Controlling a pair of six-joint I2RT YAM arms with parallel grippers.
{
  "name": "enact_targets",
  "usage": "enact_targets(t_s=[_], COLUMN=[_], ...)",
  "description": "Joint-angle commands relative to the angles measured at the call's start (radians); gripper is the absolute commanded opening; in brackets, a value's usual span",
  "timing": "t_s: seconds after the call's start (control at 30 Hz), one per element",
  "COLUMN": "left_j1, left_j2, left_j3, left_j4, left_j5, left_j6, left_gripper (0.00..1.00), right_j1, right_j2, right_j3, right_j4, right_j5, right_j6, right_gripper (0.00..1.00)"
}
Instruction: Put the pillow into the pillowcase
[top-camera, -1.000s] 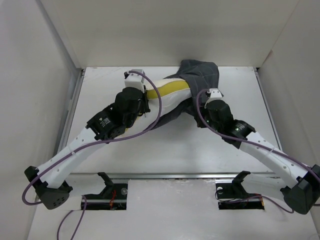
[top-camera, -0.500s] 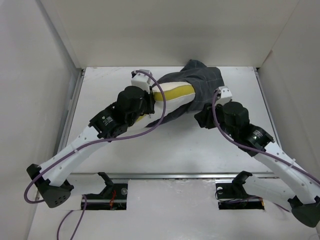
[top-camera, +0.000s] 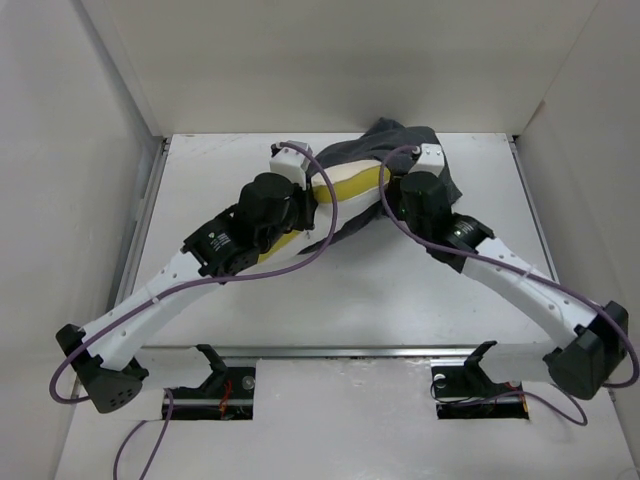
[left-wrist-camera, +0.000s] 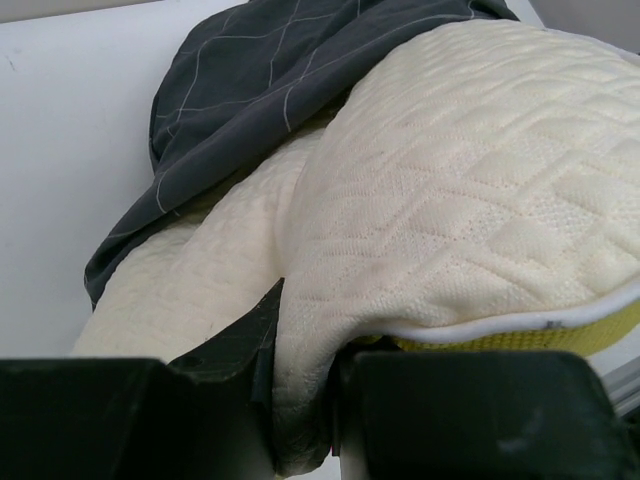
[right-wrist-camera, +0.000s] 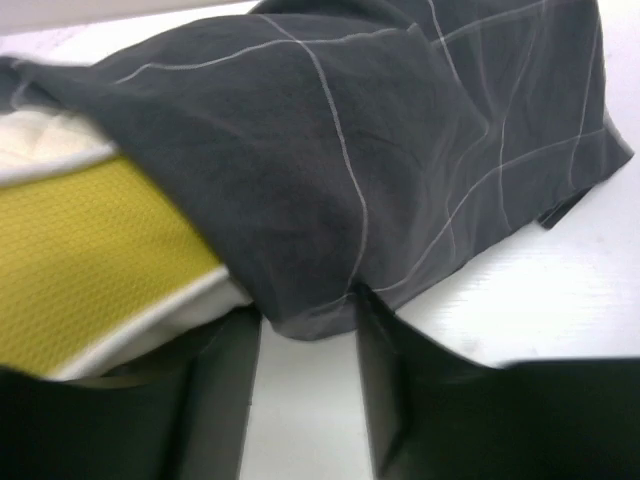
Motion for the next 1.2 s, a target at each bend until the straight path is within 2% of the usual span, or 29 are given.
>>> enact_targets(t_s=[0.0, 0.03, 0.07, 0.17, 0.27, 0.3, 0.4, 0.43, 0.5, 0.53, 0.57, 0.67, 0.8, 0.93, 1.17], left_j1=[0.003, 0.003, 0.003, 0.003, 0.003, 0.003, 0.003, 0.003, 0.003, 0.015, 0.024, 0.024, 0.024, 0.024, 0.024], left_j2=[-0.063, -0.063, -0.063, -0.063, -0.04, -0.031, 0.075, 0.115, 0.249, 0.298, 0.392, 0.506, 0.578, 0.517, 0.353], left_j3=[0.065, 0.065, 0.065, 0.074, 0.063, 0.039, 0.039, 0.039, 0.057, 0.104, 0.135, 0.242, 0.273, 0.22, 0.082], left_j4=[0.126, 0.126, 0.126, 0.126, 0.19, 0.257, 0.313, 0.322, 0.335, 0.345, 0.346, 0.298, 0.277, 0.304, 0.313], left_j5=[-0.019, -0.019, -0.019, -0.053, -0.048, -0.048, -0.015, -0.014, -0.005, 0.019, 0.045, 0.062, 0.096, 0.056, 0.07], left_j6=[-0.009, 0.0, 0.0, 0.021, 0.041, 0.041, 0.028, 0.027, 0.003, -0.014, -0.026, -0.035, -0.061, -0.074, -0.065], left_gripper=[0.0, 0.0, 0.0, 0.0, 0.0, 0.0, 0.0, 0.0, 0.0, 0.0, 0.0, 0.0, 0.0, 0.0, 0.0], right_j1=[-0.012, -0.012, -0.023, -0.023, -0.023, -0.023, -0.023, -0.023, -0.023, -0.023, -0.023, -0.035, -0.053, -0.096, -0.159], right_j2=[0.084, 0.104, 0.12, 0.141, 0.109, 0.097, 0.048, 0.048, 0.01, -0.001, -0.001, -0.012, -0.012, 0.011, 0.075], right_j3=[0.067, 0.083, 0.128, 0.208, 0.284, 0.313, 0.454, 0.541, 0.565, 0.565, 0.555, 0.555, 0.536, 0.526, 0.574], right_j4=[0.128, 0.128, 0.118, -0.002, -0.089, -0.117, -0.223, -0.29, -0.295, -0.295, -0.295, -0.306, -0.318, -0.343, -0.309], right_j5=[0.107, 0.106, 0.096, 0.096, -0.066, -0.248, -0.538, -0.722, -0.94, -1.108, -1.16, -1.167, -1.176, -1.148, -1.15], right_j6=[-0.003, -0.003, -0.003, -0.049, -0.174, -0.203, -0.286, -0.302, -0.339, -0.339, -0.339, -0.349, -0.36, -0.371, -0.345], right_gripper=[0.43, 0.24, 0.0, 0.0, 0.0, 0.0, 0.0, 0.0, 0.0, 0.0, 0.0, 0.0, 0.0, 0.0, 0.0])
